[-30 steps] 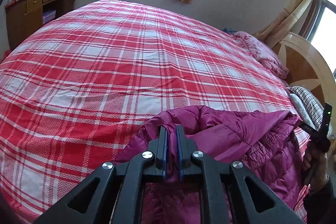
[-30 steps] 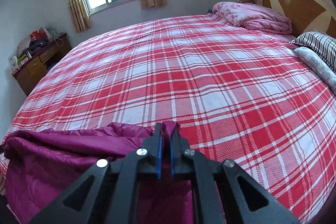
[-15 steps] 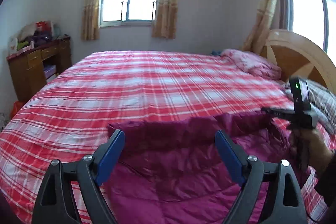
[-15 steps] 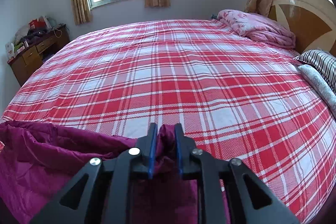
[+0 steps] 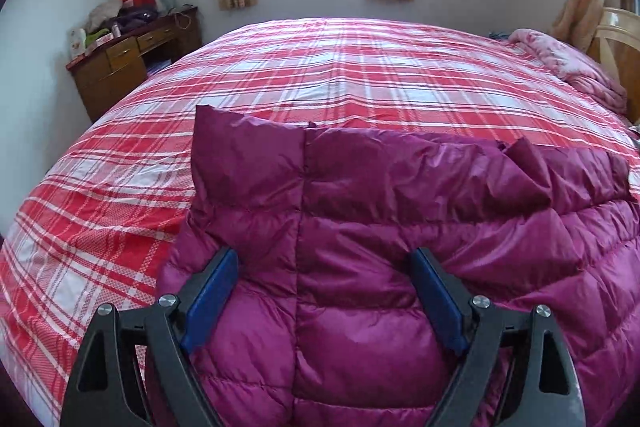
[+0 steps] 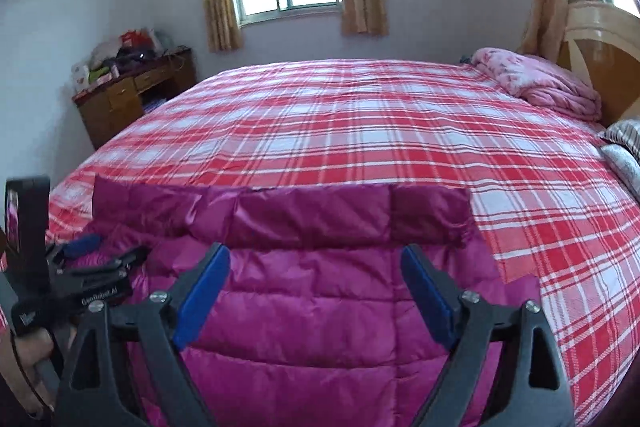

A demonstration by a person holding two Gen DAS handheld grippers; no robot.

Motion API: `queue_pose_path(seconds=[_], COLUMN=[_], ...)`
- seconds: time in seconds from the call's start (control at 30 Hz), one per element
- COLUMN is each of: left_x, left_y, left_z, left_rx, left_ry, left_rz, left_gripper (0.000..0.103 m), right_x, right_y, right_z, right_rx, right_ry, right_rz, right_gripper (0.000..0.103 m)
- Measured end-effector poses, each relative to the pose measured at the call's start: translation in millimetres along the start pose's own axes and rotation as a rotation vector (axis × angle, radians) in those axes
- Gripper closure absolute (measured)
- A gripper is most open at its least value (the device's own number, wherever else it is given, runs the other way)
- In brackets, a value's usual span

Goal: Fold large clothes

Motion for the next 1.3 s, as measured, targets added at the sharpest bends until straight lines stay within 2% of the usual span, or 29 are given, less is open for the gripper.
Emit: queue_pose_path(seconds=[0.1,0.2,0.77,1.3], left_x=[1.2,1.1,6.8,8.5], left_y=[-9.0,-15.9,-26.1,-28.6], left_z=[3.9,6.6,13.3,14.4], left_rx=[-0.022,-0.043,-0.087,-0.092], left_ry=[0.004,0.01,0.003,-0.009], left_rz=[-0.003,0.006,-0.004,-0.019], left_gripper=[0.014,0.012,0.01,0.01], right_x=[1.1,15.0,20.5,17.3], right_y=[-30.3,-46.0,-56.8,-65.7], right_z=[13.7,24.8,39.9,45.5], right_rx=[-0.066,-0.105,-0.189,-0.251], right_ry=[0.027,-0.045,-0.069,-0.05], right_rz=[0.028,0.004,0.008,0.04], right_gripper=[0.013,0.013,0.008,0.003])
Point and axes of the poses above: each gripper's, at about its wrist camera, not at the fingertips, and y roughly against the way its jaws point, x to its right, z to its underside, the point moved 8 cm from there along -y, roughly the way its jaws point, and after that the axes turned 5 degrees about -z, right-handed, at the moved point
